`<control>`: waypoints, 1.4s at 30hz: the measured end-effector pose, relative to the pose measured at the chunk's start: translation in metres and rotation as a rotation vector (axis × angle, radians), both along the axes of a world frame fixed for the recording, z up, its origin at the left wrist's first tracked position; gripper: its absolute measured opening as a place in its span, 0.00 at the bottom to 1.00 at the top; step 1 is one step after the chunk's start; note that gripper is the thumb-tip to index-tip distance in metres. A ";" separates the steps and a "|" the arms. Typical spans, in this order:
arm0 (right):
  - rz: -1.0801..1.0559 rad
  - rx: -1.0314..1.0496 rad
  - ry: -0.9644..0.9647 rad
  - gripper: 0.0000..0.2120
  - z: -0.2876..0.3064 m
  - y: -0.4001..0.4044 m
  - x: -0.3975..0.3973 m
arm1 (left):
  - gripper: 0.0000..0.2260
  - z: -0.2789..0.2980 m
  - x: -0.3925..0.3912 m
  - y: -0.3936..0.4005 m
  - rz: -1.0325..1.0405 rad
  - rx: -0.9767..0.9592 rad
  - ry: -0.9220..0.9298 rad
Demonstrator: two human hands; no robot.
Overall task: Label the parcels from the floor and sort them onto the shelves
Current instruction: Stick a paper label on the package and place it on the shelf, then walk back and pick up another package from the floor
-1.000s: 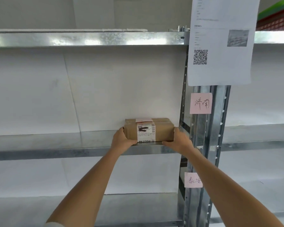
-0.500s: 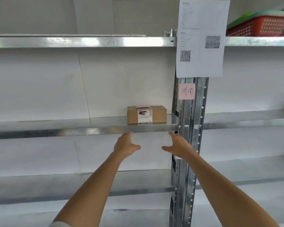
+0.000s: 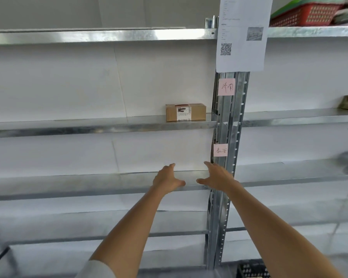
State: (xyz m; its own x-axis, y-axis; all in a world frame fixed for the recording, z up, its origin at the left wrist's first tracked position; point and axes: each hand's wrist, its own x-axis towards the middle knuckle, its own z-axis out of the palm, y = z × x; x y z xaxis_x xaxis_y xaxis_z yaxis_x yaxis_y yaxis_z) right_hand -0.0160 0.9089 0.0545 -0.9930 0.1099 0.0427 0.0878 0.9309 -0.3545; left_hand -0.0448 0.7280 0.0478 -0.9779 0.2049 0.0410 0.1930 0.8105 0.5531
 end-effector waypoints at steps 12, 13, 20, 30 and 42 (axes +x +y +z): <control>0.123 -0.022 -0.029 0.38 -0.017 -0.035 0.012 | 0.39 -0.006 0.036 -0.028 0.083 0.041 0.002; 0.141 -0.029 -0.032 0.38 -0.018 -0.042 0.011 | 0.39 -0.008 0.038 -0.036 0.096 0.042 0.003; 0.280 -0.007 -0.056 0.39 -0.015 -0.133 -0.023 | 0.39 -0.016 0.032 -0.136 0.256 0.005 -0.015; 0.571 -0.003 -0.068 0.40 -0.013 -0.392 -0.087 | 0.38 -0.016 0.019 -0.381 0.554 0.073 -0.011; 1.080 -0.063 -0.123 0.40 -0.004 -0.721 -0.073 | 0.38 -0.011 0.085 -0.670 1.015 0.091 0.022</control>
